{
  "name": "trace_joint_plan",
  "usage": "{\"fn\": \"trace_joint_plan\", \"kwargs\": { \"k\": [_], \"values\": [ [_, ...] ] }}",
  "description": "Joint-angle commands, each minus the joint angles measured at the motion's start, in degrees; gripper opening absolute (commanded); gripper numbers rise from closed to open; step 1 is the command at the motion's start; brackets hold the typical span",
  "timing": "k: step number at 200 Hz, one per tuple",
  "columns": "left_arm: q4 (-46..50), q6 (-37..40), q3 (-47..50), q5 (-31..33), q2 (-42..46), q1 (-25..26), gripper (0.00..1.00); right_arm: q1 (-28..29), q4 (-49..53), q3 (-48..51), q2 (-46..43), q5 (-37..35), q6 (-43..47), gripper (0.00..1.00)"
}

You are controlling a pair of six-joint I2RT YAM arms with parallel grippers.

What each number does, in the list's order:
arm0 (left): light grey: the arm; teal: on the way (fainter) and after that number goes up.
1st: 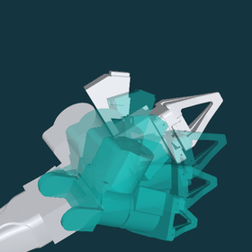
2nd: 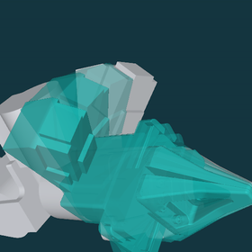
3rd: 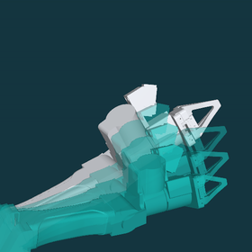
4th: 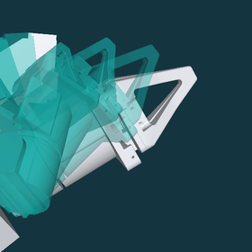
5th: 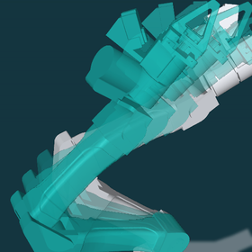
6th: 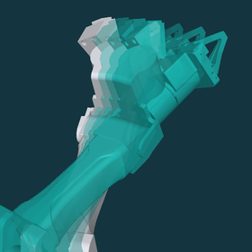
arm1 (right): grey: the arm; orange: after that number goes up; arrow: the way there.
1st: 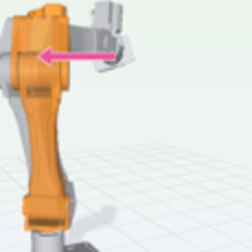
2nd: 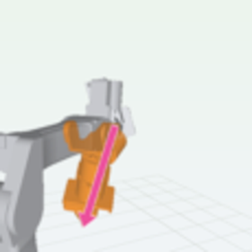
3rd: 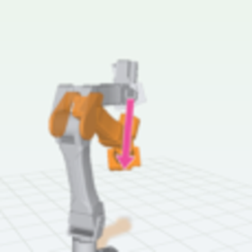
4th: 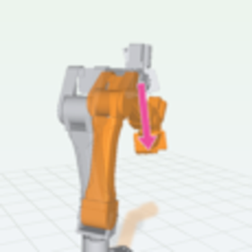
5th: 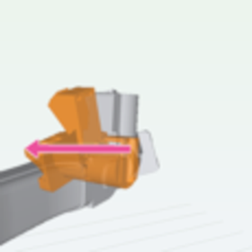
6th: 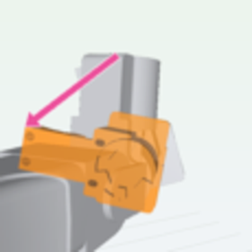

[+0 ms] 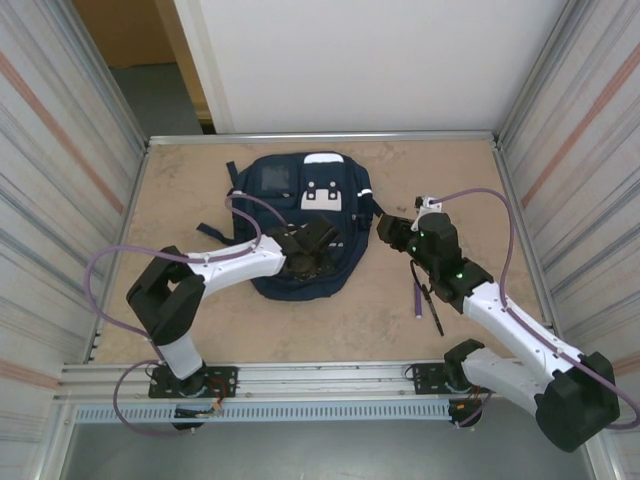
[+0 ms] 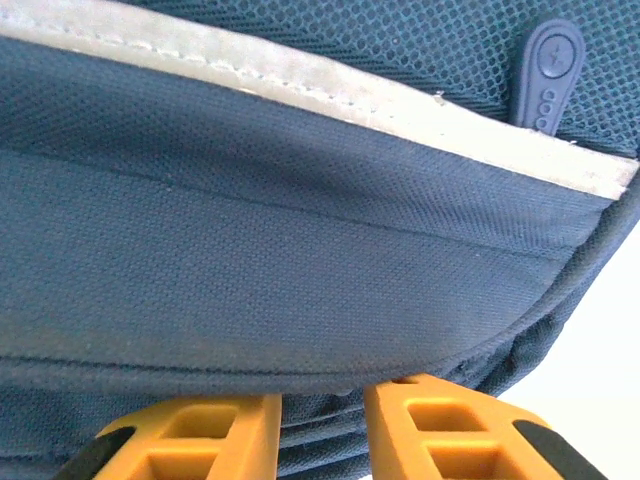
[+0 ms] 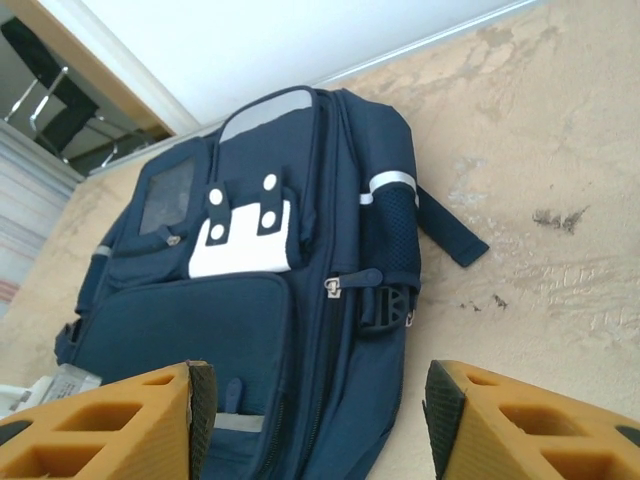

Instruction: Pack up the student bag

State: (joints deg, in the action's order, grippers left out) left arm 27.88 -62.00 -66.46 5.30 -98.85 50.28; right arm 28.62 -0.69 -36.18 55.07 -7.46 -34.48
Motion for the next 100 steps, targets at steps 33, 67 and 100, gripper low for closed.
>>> {"fn": "trace_joint_plan", "kwargs": {
  "k": [33, 67, 100],
  "values": [
    [-4.21, 2.33, -2.5, 4.04, -1.99, 0.34, 0.03, 1.18, -1.81, 1.51, 0.24, 1.23, -0.83, 0.57],
    [-3.89, 3.15, -1.95, 3.55, -0.4, 0.39, 0.0, 3.57, -1.58, 1.52, 1.36, 0.74, -0.92, 0.57],
    [0.85, 5.13, -1.49, 3.07, 2.73, 0.38, 0.0, 1.97, 5.79, -4.28, 10.04, 13.93, -11.16, 0.66]
  ]
}}
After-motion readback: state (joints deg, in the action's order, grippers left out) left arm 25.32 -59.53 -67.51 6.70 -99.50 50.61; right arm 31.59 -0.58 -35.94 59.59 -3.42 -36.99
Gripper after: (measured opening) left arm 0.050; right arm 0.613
